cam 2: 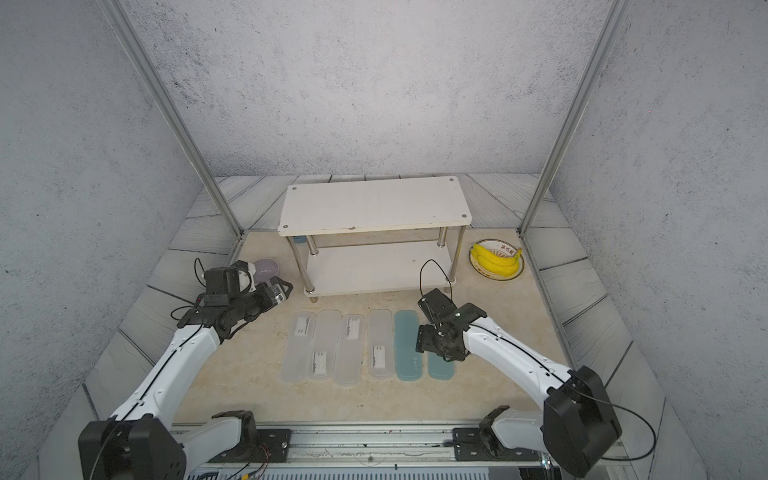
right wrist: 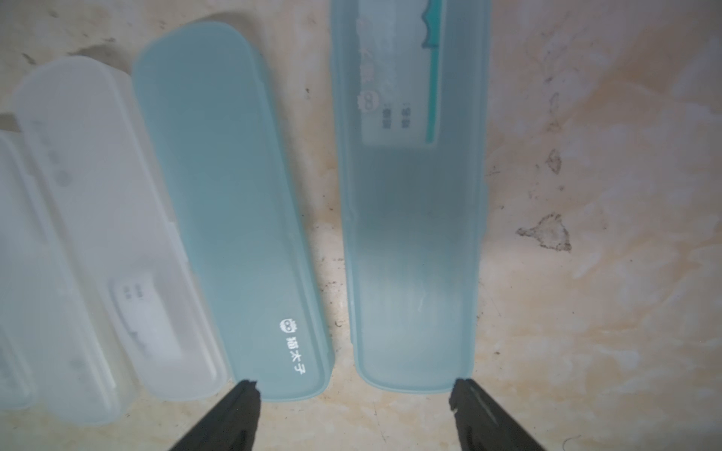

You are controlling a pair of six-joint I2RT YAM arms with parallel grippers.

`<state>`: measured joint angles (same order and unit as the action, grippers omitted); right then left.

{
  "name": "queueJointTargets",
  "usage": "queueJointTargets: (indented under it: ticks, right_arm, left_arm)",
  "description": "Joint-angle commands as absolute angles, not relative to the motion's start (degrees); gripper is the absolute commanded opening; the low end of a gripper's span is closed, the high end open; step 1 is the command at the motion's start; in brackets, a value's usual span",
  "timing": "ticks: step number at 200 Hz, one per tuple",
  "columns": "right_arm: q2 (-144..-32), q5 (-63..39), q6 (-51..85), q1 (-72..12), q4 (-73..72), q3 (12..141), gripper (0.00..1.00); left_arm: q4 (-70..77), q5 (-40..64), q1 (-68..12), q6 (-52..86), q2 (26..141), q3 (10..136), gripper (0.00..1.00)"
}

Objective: Place the pencil cases on the shelf according to color
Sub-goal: Pick up the pencil case from the center of the board.

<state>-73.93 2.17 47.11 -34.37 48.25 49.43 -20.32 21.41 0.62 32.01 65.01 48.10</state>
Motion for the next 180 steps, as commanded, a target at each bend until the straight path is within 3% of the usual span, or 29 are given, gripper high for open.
queueJointTargets:
  ticks: [1, 73, 180]
  right_arm:
    - [-75.5, 4.5, 49.2, -34.4, 50.1, 45.9, 0.86]
    - [-77.9, 2.4, 49.4, -34.4, 41.8, 42.1, 0.90]
    - [-82.9, 6.2, 49.9, -34.5, 41.1, 39.0, 0.87]
  left_arm:
    - [-19.6, 22.4, 0.7, 32.2, 65.0, 48.0, 0.99]
    - [-19.2, 23.1, 0.6, 32.5, 65.0, 47.8, 0.99]
    - [-18.6, 24.0, 0.6, 32.9, 65.6, 47.4, 0.99]
